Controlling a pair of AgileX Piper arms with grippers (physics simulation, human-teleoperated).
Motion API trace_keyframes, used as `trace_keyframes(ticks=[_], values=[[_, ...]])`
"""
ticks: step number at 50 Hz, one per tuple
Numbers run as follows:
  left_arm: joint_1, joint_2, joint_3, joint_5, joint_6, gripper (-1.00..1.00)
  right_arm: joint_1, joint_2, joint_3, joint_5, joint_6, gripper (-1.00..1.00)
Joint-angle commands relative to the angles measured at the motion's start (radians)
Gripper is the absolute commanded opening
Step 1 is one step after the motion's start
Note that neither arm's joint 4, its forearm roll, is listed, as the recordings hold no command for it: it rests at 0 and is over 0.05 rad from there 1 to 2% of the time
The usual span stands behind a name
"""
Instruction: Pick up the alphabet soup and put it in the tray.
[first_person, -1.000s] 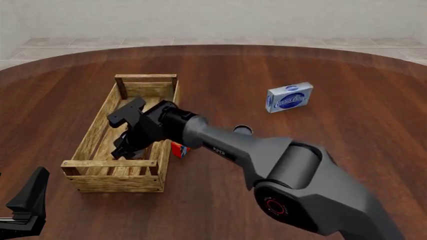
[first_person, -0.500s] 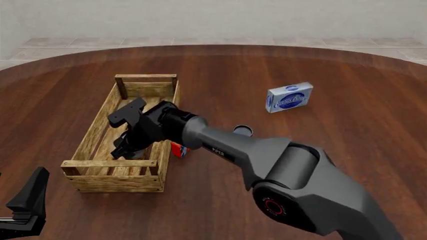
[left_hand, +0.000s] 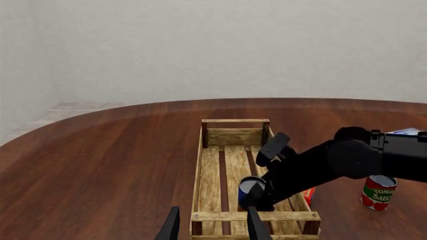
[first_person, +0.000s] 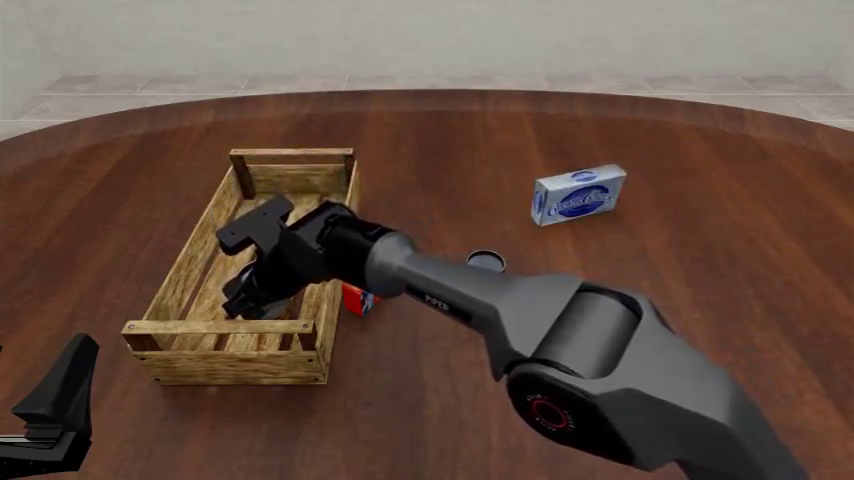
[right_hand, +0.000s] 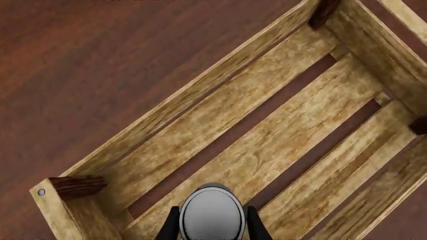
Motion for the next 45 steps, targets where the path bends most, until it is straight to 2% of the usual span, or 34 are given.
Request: trace_keyframes(ticks=[1,24,41,45], values=[[0.0,0.0,0.0,0.0,0.0,1.0,0.001,-0.03,0.018,0.002,-0.016,1.0],[0.0,0.0,0.0,0.0,0.0,1.0,-0.003,-0.148,0.081,-0.034,-0.047,1.0],[0.0,0.0,0.0,0.0,0.0,1.0,-0.005,-0.251,0.168,-0.097,-0.027,1.0],[0.0,0.0,0.0,0.0,0.0,1.0,-0.001,-0.307,0.221,-0.133,-0.017,1.0]])
